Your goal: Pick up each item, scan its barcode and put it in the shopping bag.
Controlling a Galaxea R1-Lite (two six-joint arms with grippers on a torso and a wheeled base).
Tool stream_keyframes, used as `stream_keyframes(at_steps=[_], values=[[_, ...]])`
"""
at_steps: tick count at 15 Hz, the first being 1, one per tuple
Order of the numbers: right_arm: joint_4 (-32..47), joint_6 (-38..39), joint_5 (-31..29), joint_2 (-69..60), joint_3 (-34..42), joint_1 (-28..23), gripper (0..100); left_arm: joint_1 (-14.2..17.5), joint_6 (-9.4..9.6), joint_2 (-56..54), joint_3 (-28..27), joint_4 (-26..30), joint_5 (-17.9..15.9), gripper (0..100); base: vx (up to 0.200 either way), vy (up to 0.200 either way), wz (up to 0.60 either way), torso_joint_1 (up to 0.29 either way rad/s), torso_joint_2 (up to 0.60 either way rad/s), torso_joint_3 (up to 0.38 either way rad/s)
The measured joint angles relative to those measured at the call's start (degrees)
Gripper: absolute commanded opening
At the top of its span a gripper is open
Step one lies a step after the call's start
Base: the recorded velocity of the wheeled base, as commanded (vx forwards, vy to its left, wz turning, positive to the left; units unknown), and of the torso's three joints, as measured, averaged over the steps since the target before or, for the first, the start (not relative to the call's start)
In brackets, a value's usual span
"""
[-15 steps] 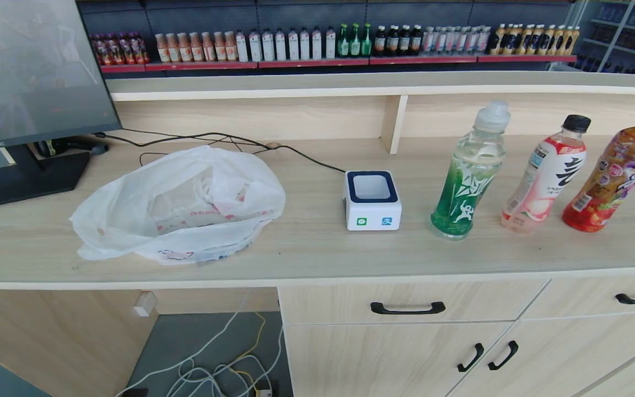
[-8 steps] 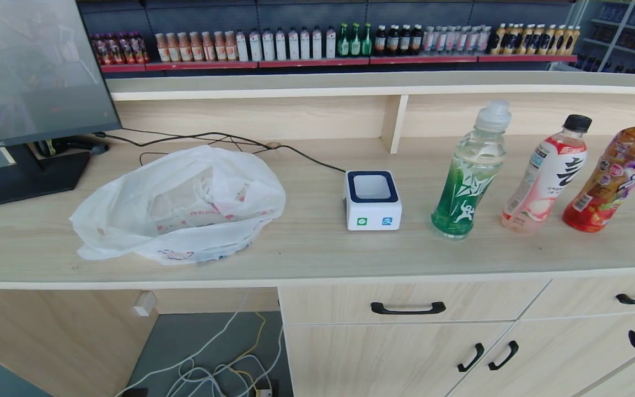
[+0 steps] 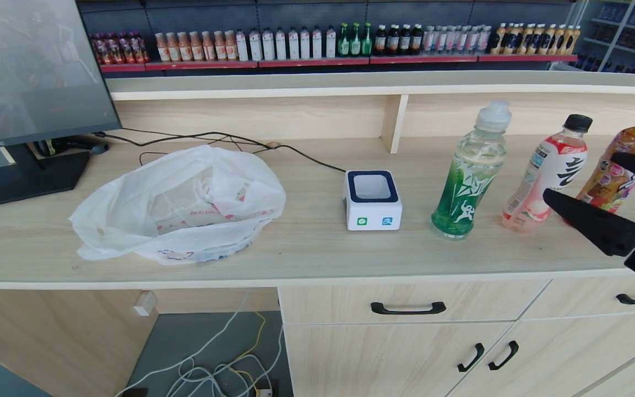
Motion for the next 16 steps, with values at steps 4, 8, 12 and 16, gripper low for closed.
stream_keyframes(at_steps=[4, 8, 12, 16], values=[[-13.8, 5.0, -7.4, 10.0, -4.1, 4.8, 100, 0.0, -0.01, 0.0, 0.0, 0.0, 0.0, 100, 0.0, 0.0, 0.0, 0.0, 0.0, 0.0], [-27.7, 8.4, -13.9, 18.0, -4.8, 7.5, 100, 0.0, -0.01, 0.0, 0.0, 0.0, 0.0, 100, 0.0, 0.0, 0.0, 0.0, 0.0, 0.0], [-39.4, 8.9, -14.4, 25.2, -2.3, 8.2, 100, 0.0, 0.0, 0.0, 0.0, 0.0, 0.0, 100, 0.0, 0.0, 0.0, 0.0, 0.0, 0.0], [-44.3, 8.5, -14.5, 29.9, 1.0, 8.2, 100, 0.0, 0.0, 0.0, 0.0, 0.0, 0.0, 100, 0.0, 0.0, 0.0, 0.0, 0.0, 0.0]])
